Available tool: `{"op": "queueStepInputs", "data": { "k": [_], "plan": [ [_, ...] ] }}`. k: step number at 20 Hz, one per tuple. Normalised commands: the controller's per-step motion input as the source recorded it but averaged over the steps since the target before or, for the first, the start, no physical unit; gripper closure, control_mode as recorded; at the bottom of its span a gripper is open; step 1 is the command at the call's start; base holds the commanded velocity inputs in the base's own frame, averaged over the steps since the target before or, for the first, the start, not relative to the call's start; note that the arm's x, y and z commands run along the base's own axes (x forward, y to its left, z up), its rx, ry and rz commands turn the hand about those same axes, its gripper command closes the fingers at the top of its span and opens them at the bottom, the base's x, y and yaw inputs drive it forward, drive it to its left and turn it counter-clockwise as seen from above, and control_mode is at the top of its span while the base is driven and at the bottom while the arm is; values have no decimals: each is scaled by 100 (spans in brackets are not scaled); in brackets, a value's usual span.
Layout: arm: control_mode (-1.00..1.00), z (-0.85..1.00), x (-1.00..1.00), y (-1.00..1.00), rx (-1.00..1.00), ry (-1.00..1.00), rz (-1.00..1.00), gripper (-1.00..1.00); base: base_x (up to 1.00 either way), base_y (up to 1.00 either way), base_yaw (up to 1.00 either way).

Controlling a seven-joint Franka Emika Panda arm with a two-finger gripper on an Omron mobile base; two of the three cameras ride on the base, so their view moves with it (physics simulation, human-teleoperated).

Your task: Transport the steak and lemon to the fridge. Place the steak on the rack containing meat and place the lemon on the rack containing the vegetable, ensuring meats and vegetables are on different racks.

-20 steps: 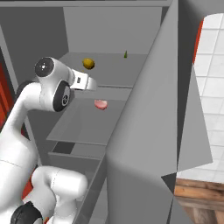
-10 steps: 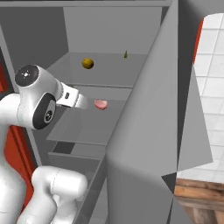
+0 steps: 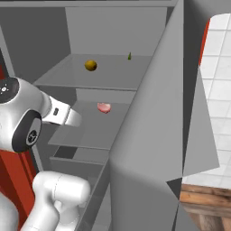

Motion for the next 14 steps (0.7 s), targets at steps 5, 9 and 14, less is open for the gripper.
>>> {"op": "queueStepInputs", "data": {
  "k": [5,9,14],
  "plan": [
    [-100,0,-51,0,1,1,0,-100,0,0,0],
    [-100,0,-60,4,0,4,0,-100,0,0,0],
    [100,0,-50,5,0,0,0,-100,-16,0,0]
  ]
}}
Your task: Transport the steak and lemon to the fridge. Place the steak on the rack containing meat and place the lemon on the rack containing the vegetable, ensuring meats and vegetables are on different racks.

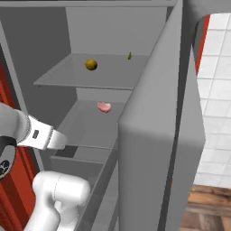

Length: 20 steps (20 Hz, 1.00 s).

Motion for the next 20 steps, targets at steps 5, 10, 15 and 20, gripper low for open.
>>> {"op": "queueStepInputs", "data": {
  "k": [5,10,15,20],
  "plan": [
    [100,0,0,0,0,0,0,-100,-98,4,0],
    [100,0,0,0,0,0,0,-100,-100,19,1],
    [100,0,0,0,0,0,0,-100,-100,23,2],
    [100,0,0,0,0,0,0,-100,-100,4,1]
  ]
}}
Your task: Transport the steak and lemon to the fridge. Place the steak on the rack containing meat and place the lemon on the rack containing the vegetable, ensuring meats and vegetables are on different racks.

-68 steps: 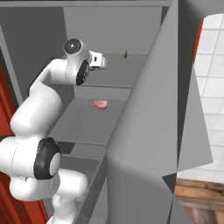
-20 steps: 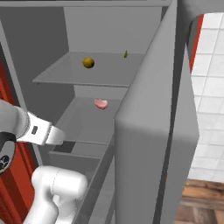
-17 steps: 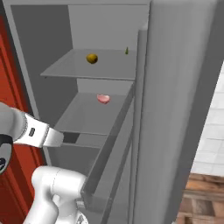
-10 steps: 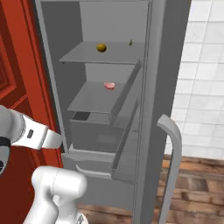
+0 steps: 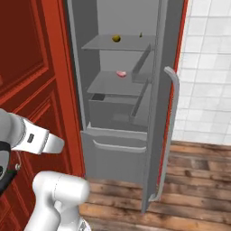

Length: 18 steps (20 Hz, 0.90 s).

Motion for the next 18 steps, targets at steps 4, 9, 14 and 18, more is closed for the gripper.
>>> {"op": "queueStepInputs", "data": {
  "k": [4,9,14,18],
  "plan": [
    [100,0,0,0,0,0,0,-100,-100,1,0],
    [100,0,0,0,0,0,0,-100,-55,-10,-67],
    [100,0,0,0,0,0,0,-100,0,0,-100],
    [100,0,0,0,0,0,0,-100,0,0,-100]
  ]
}}
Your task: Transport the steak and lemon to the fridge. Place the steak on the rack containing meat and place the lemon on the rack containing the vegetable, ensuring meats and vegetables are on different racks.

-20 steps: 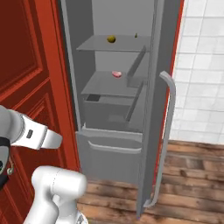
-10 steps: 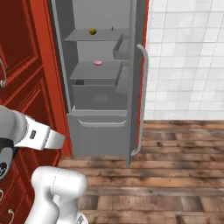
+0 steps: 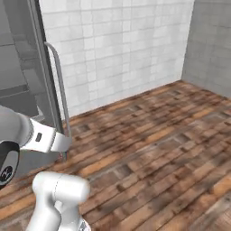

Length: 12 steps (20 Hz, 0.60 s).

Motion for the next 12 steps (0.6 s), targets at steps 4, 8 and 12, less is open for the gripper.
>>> {"op": "queueStepInputs", "data": {
  "k": [4,8,12],
  "plan": [
    [100,0,0,0,0,0,0,-100,0,0,-100],
    [100,0,0,0,0,0,0,-100,0,-6,-98],
    [100,0,0,0,0,0,0,-100,0,-32,-91]
  ]
}}
